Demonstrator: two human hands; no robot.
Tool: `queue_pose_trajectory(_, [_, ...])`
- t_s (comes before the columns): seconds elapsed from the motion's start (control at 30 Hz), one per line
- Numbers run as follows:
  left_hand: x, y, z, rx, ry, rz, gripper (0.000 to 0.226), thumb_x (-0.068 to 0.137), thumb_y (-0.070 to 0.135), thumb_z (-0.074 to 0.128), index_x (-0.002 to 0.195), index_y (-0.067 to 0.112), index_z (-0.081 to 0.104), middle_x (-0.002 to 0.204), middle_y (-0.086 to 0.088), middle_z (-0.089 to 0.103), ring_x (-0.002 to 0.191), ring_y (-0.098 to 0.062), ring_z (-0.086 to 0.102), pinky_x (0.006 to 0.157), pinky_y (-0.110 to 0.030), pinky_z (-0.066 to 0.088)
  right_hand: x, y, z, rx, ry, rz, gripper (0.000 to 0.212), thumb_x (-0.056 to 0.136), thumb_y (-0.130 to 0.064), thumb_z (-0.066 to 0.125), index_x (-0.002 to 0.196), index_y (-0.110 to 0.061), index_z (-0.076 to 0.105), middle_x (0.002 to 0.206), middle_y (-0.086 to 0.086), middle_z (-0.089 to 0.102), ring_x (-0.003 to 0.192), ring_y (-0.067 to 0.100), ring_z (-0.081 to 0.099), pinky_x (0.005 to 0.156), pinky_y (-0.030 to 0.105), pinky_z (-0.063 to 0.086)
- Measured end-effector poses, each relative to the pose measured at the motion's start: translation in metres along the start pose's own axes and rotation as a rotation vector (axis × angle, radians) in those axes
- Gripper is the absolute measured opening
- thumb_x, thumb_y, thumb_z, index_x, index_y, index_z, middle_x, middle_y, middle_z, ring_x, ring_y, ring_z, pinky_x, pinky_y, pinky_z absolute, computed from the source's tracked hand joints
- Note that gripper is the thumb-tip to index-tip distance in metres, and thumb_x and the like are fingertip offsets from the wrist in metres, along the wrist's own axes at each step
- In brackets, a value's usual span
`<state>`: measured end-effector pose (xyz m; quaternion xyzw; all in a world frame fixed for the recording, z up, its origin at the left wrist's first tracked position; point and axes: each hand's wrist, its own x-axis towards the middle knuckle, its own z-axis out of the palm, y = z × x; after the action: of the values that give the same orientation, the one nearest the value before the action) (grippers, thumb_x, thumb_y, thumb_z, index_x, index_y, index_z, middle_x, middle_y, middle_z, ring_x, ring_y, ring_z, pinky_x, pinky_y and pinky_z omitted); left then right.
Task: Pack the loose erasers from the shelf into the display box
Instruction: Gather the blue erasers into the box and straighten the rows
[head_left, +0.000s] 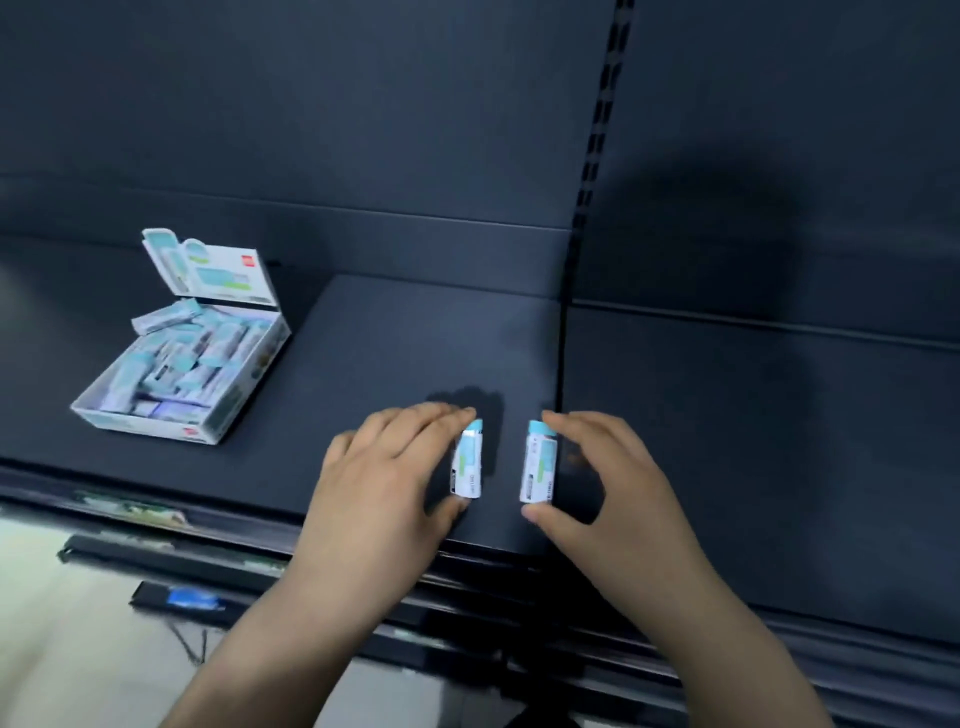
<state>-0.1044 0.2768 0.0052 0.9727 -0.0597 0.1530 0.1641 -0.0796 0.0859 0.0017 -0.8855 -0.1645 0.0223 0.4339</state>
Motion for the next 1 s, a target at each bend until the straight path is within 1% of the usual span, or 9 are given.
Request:
queue_pose_trajectory(0.13, [0.003,-0.015,0.002,-0.003,-0.01,-0.002,0.075,0.056,0.028,0.082,0.123,0.032,0.049,0.122,0.014,0.056,0.11,-0.009,0.044,0.087,-0.025,0.031,0.004,-0.003,0.006,0.009,0.006,0.008,0.066,0.07,-0.022,0.076,0.111,-0.058,0.04,0.121,-0.04,0.033,0.116,-0.011,0.037,0.095,0.009,0.032])
queue_pose_trajectory(0.27, [0.007,-0.028,-0.008,0.033,0.006,-0.052,0.065,0.06,0.037,0.067,0.122,0.035,0.046,0.119,0.015,0.056,0.109,-0.008,0.044,0.083,-0.024,0.026,0.022,-0.011,0.015,0.07,-0.018,-0.015,0.067,0.067,-0.018,0.079,0.11,-0.056,0.045,0.119,-0.032,0.042,0.104,-0.011,0.045,0.081,0.0,0.034])
queue_pose_trajectory(0.47, [-0.002,-0.076,-0.04,0.089,0.04,-0.094,0.067,0.061,0.04,0.071,0.125,0.03,0.051,0.119,0.012,0.058,0.11,-0.012,0.046,0.088,-0.029,0.03,0.054,-0.048,0.051,0.091,-0.096,-0.073,0.068,0.068,-0.02,0.078,0.115,-0.053,0.042,0.12,-0.03,0.042,0.103,-0.013,0.043,0.083,-0.001,0.03])
queue_pose_trajectory(0.57, [-0.003,-0.119,-0.055,0.111,0.064,-0.086,0.065,0.061,0.046,0.065,0.123,0.03,0.052,0.117,0.012,0.059,0.109,-0.014,0.049,0.09,-0.032,0.034,0.069,-0.069,0.081,0.099,-0.101,-0.074,0.068,0.067,-0.019,0.078,0.116,-0.052,0.044,0.12,-0.03,0.043,0.104,-0.013,0.043,0.082,-0.001,0.03])
queue_pose_trajectory(0.67, [-0.001,-0.177,-0.076,0.129,0.077,-0.081,0.064,0.062,0.052,0.059,0.122,0.03,0.054,0.115,0.012,0.061,0.108,-0.015,0.05,0.088,-0.033,0.035,0.087,-0.092,0.117,0.063,-0.082,-0.072,0.068,0.068,-0.023,0.078,0.119,-0.052,0.043,0.123,-0.03,0.041,0.107,-0.009,0.044,0.085,0.005,0.033])
queue_pose_trajectory(0.77, [0.008,-0.238,-0.099,0.174,0.035,-0.047,0.065,0.063,0.058,0.049,0.12,0.028,0.056,0.112,0.01,0.062,0.105,-0.014,0.047,0.083,-0.031,0.03,0.102,-0.118,0.152,-0.01,-0.021,-0.054,0.068,0.071,-0.029,0.076,0.123,-0.053,0.039,0.127,-0.034,0.036,0.115,-0.005,0.042,0.098,0.02,0.037])
queue_pose_trajectory(0.83, [0.012,-0.277,-0.112,0.193,-0.001,-0.032,0.066,0.064,0.06,0.044,0.12,0.027,0.057,0.11,0.008,0.064,0.103,-0.014,0.045,0.081,-0.033,0.03,0.11,-0.134,0.175,-0.06,-0.01,-0.017,0.07,0.072,-0.032,0.075,0.128,-0.05,0.038,0.129,-0.034,0.033,0.12,-0.002,0.039,0.105,0.025,0.036])
queue_pose_trajectory(0.9, [0.016,-0.302,-0.118,0.194,-0.023,-0.027,0.068,0.064,0.061,0.044,0.12,0.027,0.057,0.11,0.008,0.064,0.103,-0.014,0.045,0.081,-0.035,0.034,0.111,-0.146,0.192,-0.112,-0.023,-0.004,0.071,0.073,-0.035,0.073,0.132,-0.048,0.035,0.128,-0.034,0.031,0.123,-0.006,0.034,0.107,0.017,0.029])
queue_pose_trajectory(1.0, [0.021,-0.324,-0.122,0.125,-0.067,0.037,0.067,0.064,0.063,0.044,0.118,0.025,0.059,0.108,0.008,0.067,0.101,-0.013,0.046,0.079,-0.041,0.044,0.11,-0.158,0.21,-0.213,-0.036,0.02,0.068,0.076,-0.041,0.069,0.129,-0.054,0.028,0.119,-0.045,0.022,0.117,-0.023,0.019,0.095,-0.001,0.015])
